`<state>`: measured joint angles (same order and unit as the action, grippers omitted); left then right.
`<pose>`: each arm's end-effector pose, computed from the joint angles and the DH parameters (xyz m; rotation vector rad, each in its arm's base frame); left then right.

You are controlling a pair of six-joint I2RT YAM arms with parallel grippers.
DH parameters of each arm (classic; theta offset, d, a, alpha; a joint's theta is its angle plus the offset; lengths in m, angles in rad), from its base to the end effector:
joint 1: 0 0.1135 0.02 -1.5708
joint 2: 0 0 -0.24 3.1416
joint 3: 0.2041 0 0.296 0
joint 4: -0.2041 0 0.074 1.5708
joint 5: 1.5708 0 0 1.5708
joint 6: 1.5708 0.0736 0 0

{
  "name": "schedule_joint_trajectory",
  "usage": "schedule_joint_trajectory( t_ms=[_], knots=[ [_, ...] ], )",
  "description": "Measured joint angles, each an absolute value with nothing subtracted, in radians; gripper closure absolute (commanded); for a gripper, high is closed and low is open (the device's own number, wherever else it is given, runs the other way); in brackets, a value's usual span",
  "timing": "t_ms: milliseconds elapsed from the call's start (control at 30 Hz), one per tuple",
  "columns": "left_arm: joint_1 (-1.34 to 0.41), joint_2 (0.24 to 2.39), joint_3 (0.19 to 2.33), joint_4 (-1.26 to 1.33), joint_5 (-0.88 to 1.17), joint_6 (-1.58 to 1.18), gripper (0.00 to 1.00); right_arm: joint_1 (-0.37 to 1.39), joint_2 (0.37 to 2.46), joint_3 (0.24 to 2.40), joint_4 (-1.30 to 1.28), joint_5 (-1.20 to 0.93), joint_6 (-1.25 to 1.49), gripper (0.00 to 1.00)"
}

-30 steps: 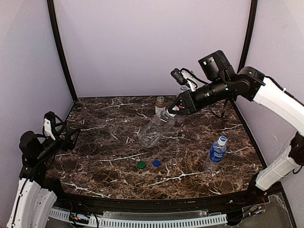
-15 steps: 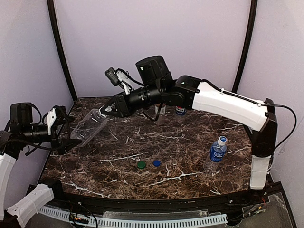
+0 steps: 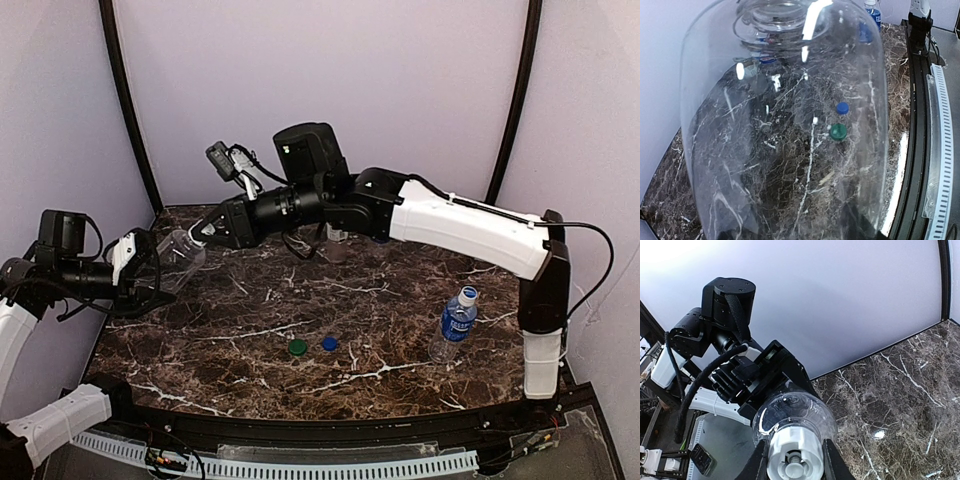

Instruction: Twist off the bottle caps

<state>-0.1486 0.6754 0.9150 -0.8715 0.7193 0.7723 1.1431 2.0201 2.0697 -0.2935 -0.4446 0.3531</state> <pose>0.1950 -0.0782 0.3142 1.2424 1.6379 -0.4084 0.1981 0.5109 0.3701 -1.1055 1.7252 1.4071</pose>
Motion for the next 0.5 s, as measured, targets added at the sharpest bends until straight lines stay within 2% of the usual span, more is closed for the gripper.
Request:
schedule_joint_trajectory(
  t_ms=[100,167,333,500],
  knots=[
    [-0.149,0.682,0.915,-0.867,0.710,0.764,0.51,1.143,2.020,2.055,-0.271,-0.440,0.354,0.53],
    [-0.149,0.685,0.915,-0.866,0.708,0.763,0.51,1.143,2.019,2.044,-0.259,-0.437,0.364,0.38],
    [-0.156,0.675,0.927,-0.840,0.635,0.823,0.52,1.138,2.015,2.000,-0.245,-0.413,0.414,0.28],
    [-0.203,0.598,0.895,-0.681,0.396,0.995,0.51,1.128,2.014,1.950,-0.196,-0.429,0.477,0.22]
  ],
)
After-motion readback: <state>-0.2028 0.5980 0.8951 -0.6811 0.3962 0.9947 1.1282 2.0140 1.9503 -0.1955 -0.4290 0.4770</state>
